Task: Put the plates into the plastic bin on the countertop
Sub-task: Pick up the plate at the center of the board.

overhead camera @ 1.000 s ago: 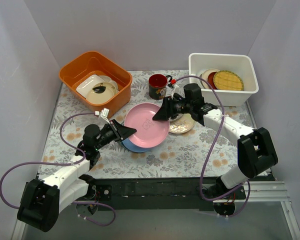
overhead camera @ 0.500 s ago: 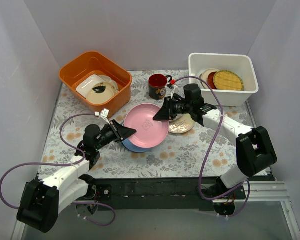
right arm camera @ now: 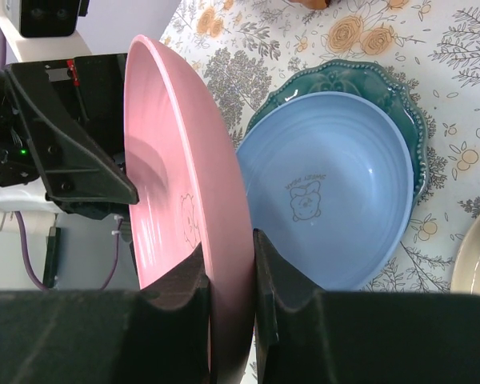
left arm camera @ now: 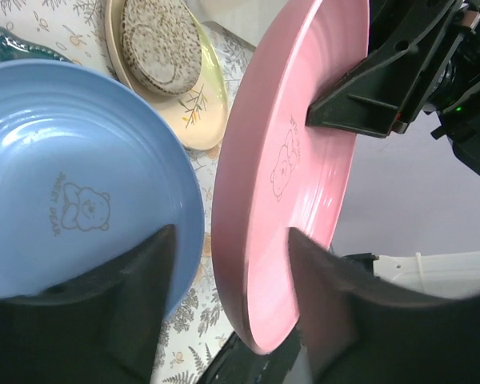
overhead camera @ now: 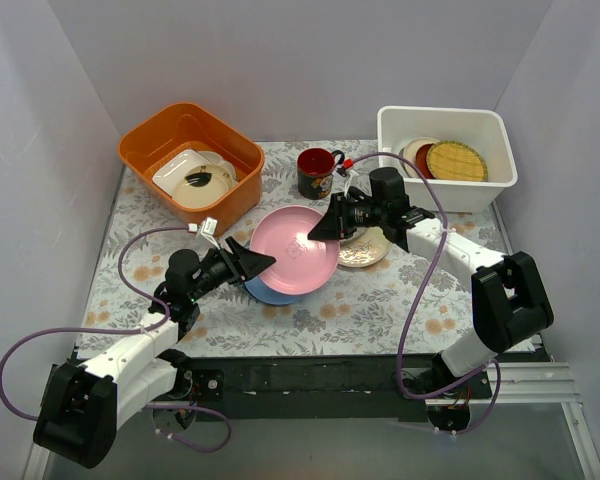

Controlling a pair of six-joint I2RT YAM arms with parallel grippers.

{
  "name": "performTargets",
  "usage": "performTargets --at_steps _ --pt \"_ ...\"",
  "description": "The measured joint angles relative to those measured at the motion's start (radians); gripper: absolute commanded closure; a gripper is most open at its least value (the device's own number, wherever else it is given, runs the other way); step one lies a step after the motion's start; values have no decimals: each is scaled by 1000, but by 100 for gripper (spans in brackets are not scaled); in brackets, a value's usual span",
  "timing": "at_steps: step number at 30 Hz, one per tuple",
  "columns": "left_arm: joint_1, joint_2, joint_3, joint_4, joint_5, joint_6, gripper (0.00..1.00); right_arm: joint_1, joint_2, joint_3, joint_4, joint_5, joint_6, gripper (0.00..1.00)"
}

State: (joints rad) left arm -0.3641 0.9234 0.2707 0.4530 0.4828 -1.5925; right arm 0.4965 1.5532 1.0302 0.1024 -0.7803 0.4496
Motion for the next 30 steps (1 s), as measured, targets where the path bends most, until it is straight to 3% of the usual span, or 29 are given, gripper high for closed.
performTargets --at_steps 2,3,6,30 --pt "0 0 0 -1 0 0 27 -3 0 0 0 0 0 99" --pt "0 0 0 -1 0 2 17 -4 0 0 0 0 0 99" --pt "0 0 0 -2 0 4 2 -5 0 0 0 0 0 99" --pt "0 -4 6 -35 -1 19 2 -59 39 16 -1 14 22 99"
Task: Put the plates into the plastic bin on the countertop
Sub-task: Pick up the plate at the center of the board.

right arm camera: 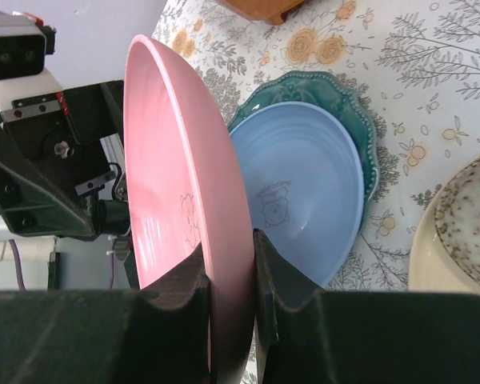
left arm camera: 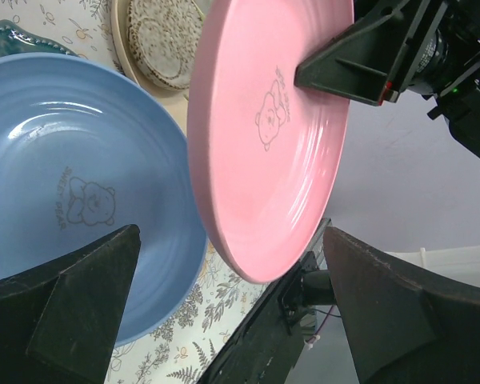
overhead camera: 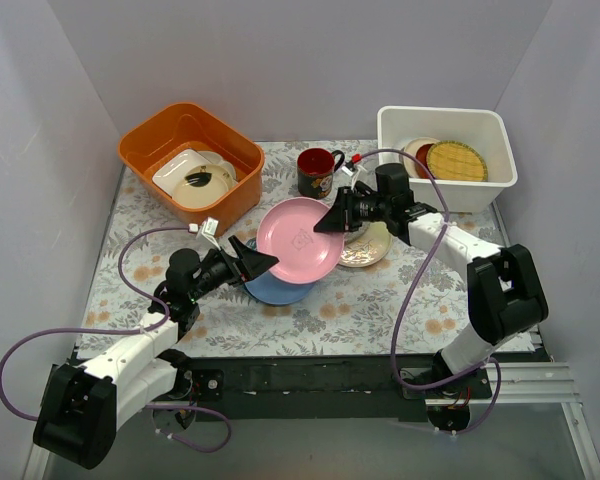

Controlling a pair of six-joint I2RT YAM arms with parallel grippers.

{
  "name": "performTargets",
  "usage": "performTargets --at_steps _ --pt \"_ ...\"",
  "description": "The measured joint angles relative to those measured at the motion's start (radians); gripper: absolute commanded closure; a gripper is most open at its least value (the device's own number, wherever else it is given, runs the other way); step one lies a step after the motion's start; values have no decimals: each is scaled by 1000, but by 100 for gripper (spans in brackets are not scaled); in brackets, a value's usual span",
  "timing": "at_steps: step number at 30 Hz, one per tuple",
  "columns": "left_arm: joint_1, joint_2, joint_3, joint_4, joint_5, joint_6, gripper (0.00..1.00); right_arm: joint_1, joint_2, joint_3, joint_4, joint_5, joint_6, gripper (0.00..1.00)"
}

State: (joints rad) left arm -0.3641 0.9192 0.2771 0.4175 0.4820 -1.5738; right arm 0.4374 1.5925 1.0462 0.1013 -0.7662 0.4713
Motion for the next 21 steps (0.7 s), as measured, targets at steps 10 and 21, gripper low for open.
performTargets --at_steps 10,21 --pt "0 0 8 -12 5 10 2 -58 52 70 -12 -2 0 99" --pt "0 0 14 -23 5 18 2 -129 69 153 -34 -14 -5 99"
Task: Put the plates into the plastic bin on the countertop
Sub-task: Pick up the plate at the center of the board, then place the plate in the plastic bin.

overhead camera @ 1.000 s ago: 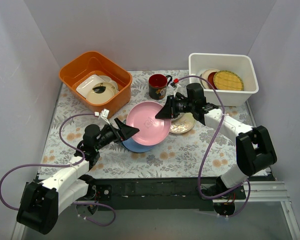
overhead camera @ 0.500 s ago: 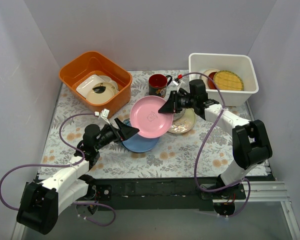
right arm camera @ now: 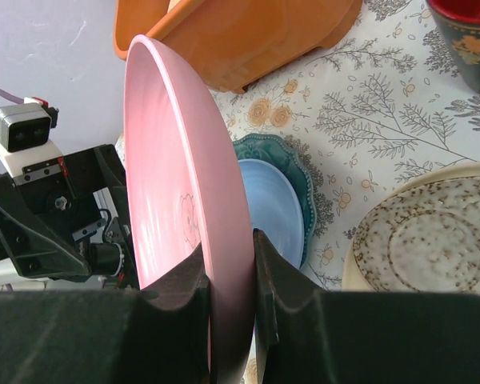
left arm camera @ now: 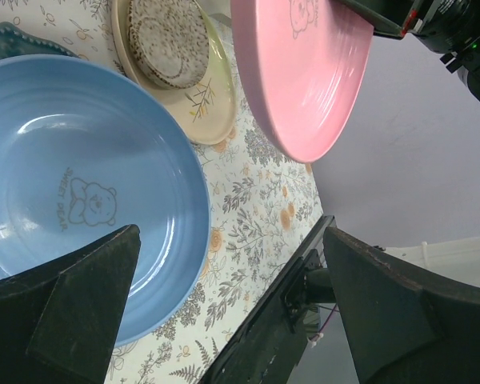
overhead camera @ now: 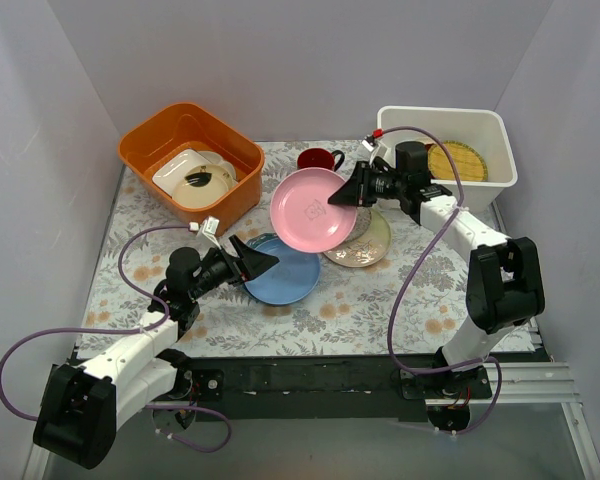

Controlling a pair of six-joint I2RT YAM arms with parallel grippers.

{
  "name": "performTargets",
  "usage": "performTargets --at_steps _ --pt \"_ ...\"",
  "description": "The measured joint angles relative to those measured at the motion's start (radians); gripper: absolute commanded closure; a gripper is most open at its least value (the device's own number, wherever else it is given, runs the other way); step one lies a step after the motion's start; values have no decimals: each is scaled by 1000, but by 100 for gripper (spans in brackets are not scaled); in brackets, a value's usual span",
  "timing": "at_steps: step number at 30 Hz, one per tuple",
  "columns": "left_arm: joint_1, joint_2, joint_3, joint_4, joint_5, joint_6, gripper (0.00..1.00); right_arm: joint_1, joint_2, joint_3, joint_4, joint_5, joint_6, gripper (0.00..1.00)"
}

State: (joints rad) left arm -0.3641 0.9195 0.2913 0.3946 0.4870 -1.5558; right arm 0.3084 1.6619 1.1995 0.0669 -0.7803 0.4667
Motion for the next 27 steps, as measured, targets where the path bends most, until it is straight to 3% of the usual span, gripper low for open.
performTargets --at_steps 27 --pt "0 63 26 -1 13 12 2 -252 75 109 30 -60 31 99"
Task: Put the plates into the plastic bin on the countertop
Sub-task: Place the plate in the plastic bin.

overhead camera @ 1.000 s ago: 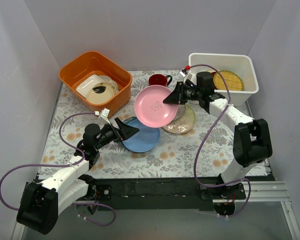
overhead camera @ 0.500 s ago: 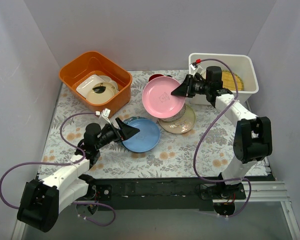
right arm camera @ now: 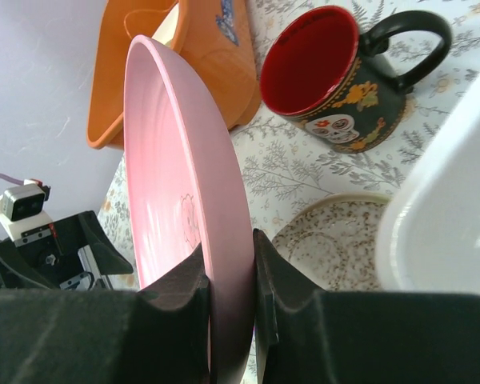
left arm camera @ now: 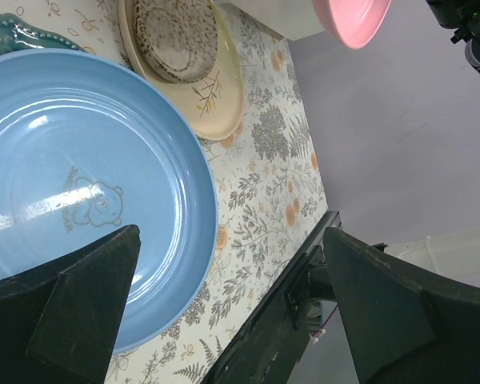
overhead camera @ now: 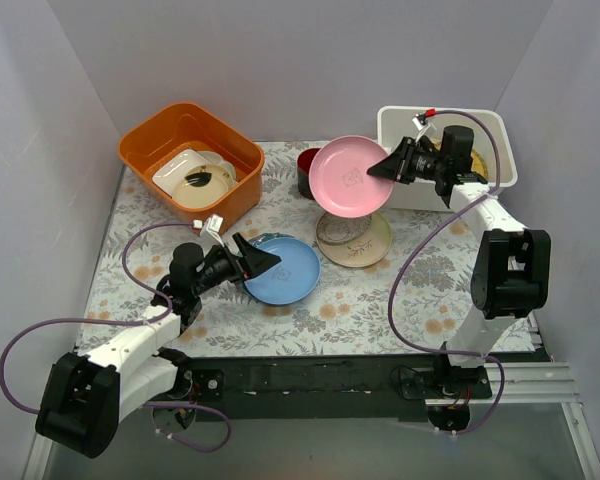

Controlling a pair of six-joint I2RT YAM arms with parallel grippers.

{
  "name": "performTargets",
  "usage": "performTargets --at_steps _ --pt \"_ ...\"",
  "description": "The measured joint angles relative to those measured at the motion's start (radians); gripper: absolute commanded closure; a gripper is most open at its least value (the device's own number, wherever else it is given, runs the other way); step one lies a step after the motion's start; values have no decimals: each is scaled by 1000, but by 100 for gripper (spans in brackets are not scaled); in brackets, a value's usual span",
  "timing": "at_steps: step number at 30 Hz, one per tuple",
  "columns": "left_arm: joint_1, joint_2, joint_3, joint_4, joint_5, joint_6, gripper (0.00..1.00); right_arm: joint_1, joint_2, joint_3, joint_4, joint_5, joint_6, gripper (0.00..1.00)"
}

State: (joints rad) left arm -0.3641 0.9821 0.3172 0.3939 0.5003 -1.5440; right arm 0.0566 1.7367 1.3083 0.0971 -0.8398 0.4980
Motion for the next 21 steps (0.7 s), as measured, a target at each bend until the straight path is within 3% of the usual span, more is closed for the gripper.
performTargets --at_steps 21 --pt "0 5 2 0 2 0 2 -235 56 14 161 -34 148 99"
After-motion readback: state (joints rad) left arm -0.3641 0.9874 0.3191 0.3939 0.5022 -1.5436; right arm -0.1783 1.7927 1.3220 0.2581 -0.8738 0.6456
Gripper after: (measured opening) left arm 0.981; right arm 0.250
